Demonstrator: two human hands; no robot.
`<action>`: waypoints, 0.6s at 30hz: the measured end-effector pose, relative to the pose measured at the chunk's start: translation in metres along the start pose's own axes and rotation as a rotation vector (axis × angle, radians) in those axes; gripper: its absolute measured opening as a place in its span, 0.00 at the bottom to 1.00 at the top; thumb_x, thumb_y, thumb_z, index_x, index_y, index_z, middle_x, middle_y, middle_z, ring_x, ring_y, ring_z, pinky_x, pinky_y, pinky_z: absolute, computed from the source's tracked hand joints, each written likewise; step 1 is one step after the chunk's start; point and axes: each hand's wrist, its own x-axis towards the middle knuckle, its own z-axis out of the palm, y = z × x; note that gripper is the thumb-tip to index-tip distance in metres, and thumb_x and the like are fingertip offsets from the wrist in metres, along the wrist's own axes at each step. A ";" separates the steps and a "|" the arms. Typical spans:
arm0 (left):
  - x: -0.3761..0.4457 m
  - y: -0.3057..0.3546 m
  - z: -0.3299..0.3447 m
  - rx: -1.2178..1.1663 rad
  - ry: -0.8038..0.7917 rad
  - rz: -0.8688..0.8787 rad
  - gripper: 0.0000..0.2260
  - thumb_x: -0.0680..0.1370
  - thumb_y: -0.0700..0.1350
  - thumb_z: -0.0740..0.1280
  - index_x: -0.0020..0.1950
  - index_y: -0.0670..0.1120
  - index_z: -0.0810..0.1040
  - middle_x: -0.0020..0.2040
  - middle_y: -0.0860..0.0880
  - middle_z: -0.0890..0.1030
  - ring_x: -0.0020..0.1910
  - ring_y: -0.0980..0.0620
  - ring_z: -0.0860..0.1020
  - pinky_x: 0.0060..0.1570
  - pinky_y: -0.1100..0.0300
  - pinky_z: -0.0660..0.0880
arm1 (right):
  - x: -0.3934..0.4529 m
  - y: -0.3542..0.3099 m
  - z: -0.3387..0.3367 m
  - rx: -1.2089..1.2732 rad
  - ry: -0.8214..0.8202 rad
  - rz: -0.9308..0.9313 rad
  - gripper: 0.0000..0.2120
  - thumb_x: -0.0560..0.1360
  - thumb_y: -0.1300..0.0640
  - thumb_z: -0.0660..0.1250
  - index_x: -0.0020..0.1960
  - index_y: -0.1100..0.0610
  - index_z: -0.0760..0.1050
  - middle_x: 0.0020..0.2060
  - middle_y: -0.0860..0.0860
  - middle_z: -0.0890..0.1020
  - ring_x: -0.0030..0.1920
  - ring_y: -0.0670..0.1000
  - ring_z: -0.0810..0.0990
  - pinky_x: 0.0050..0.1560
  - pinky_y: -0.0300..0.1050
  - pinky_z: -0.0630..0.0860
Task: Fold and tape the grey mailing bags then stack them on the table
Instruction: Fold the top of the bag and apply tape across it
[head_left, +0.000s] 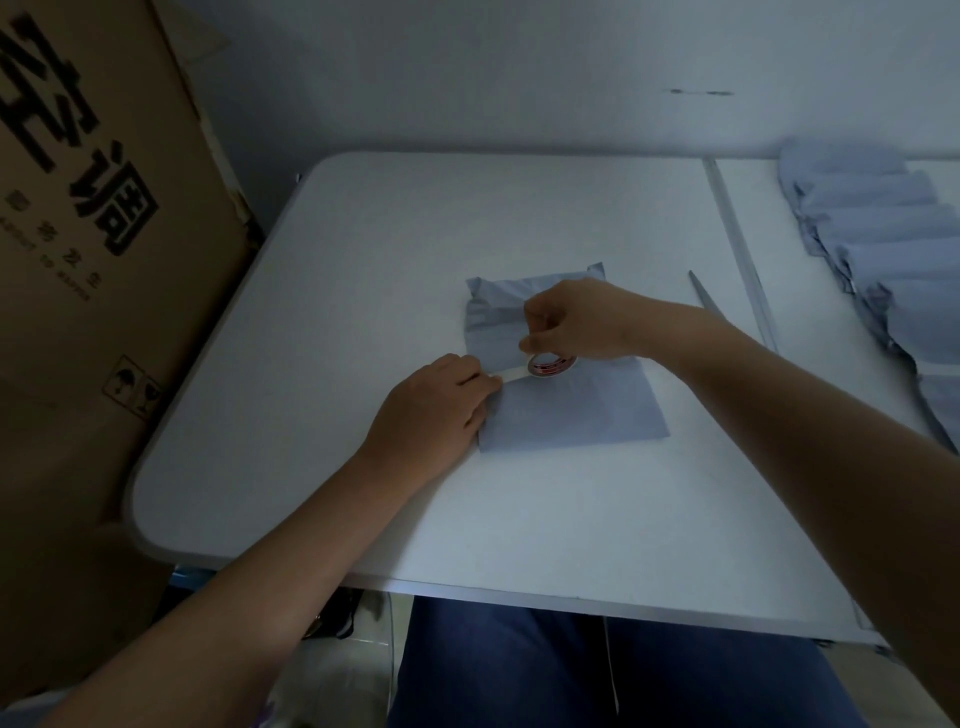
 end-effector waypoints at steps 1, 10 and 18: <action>0.000 0.000 0.000 -0.001 -0.001 0.001 0.13 0.74 0.43 0.60 0.51 0.43 0.83 0.42 0.48 0.80 0.38 0.48 0.77 0.32 0.59 0.75 | 0.000 0.001 0.000 -0.007 -0.002 0.001 0.14 0.76 0.49 0.66 0.34 0.51 0.68 0.35 0.46 0.74 0.39 0.48 0.72 0.35 0.41 0.65; 0.000 0.000 0.001 0.001 0.008 0.004 0.14 0.74 0.43 0.60 0.51 0.43 0.83 0.41 0.48 0.79 0.38 0.48 0.77 0.32 0.59 0.74 | -0.004 0.006 0.001 -0.033 -0.008 0.004 0.14 0.76 0.49 0.66 0.35 0.51 0.68 0.37 0.45 0.72 0.44 0.51 0.73 0.38 0.42 0.65; 0.001 -0.001 0.001 0.041 -0.031 0.010 0.12 0.73 0.41 0.61 0.53 0.45 0.80 0.43 0.48 0.77 0.39 0.48 0.75 0.32 0.53 0.74 | -0.003 0.009 0.006 -0.034 0.034 0.022 0.14 0.75 0.49 0.67 0.33 0.50 0.68 0.35 0.45 0.71 0.43 0.50 0.72 0.42 0.43 0.66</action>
